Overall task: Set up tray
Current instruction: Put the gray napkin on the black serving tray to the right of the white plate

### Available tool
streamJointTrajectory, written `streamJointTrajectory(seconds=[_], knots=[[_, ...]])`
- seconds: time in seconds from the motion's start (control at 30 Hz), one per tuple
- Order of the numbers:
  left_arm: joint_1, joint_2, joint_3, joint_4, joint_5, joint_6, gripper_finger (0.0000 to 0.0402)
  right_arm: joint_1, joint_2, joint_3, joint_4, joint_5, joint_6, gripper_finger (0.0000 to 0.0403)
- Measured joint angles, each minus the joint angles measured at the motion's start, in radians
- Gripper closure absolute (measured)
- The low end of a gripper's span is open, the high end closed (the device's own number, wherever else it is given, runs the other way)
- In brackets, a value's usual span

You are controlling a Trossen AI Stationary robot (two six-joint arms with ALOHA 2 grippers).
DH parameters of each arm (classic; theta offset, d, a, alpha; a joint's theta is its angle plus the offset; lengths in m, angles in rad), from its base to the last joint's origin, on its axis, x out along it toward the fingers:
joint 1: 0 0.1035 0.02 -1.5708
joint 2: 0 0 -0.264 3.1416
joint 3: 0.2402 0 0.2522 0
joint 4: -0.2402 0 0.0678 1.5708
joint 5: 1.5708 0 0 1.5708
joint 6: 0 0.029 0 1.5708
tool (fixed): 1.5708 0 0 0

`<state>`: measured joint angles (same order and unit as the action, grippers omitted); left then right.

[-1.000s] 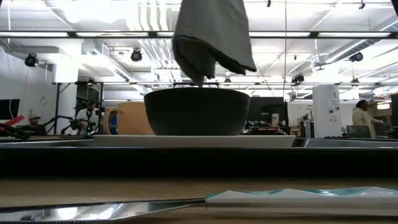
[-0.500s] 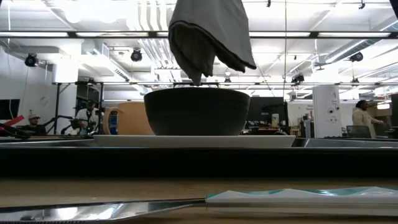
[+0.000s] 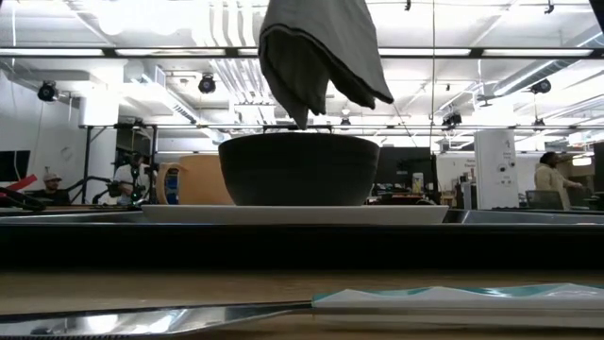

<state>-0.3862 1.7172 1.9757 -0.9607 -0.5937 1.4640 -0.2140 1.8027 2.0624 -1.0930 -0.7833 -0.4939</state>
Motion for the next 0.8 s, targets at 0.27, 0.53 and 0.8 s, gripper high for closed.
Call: streamJointTrajectory(seconds=[0.27,0.53,0.8], knots=[[0.0,0.0,0.0,0.0,0.0,0.001,0.0401,-0.013,0.012,-0.007,-0.035,-0.089,0.016,0.0175],[0.001,0.0,-0.001,0.0,0.016,0.001,0.0401,-0.007,0.036,-0.008,-0.016,-0.175,0.026,0.0175],[0.007,0.0,-0.02,0.0,0.019,0.0,0.0401,0.015,0.039,0.04,0.005,-0.183,0.015,0.0175]])
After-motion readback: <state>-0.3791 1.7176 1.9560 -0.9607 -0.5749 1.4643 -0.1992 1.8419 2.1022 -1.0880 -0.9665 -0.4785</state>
